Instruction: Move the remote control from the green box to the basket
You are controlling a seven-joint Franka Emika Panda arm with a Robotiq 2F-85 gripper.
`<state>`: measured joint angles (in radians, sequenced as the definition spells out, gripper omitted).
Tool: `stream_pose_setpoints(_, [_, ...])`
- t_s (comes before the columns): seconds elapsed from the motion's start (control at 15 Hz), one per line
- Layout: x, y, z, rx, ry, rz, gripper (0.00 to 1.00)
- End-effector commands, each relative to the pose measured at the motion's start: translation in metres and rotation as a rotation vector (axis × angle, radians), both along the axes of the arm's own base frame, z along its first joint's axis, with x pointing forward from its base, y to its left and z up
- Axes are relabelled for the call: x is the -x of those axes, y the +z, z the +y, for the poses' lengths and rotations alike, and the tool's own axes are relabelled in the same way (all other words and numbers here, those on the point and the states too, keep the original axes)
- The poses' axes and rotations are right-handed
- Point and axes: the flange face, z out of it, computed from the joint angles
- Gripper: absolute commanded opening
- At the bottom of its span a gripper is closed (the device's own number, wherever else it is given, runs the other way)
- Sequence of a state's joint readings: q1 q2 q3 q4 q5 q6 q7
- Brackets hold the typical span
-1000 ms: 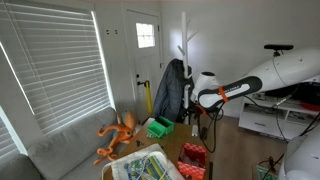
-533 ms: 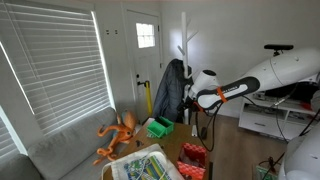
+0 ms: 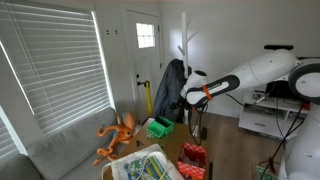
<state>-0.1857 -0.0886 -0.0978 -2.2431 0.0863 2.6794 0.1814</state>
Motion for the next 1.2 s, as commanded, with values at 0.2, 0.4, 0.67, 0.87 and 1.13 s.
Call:
stream_pose_setpoints(0.2, [-0.014, 0.001, -0.007, -0.021, -0.011, -0.011, 1.00])
stream_pose_setpoints(0.4, [-0.027, 0.001, -0.006, -0.006, -0.057, -0.100, 1.00])
stream_pose_setpoints(0.67, [-0.067, 0.001, 0.007, 0.054, 0.053, -0.186, 1.00])
stream_pose_setpoints(0.87, [-0.099, -0.010, 0.018, 0.077, 0.131, -0.164, 1.00])
stream_pose_setpoints(1.13, [-0.123, -0.029, 0.018, 0.113, 0.217, -0.119, 0.98])
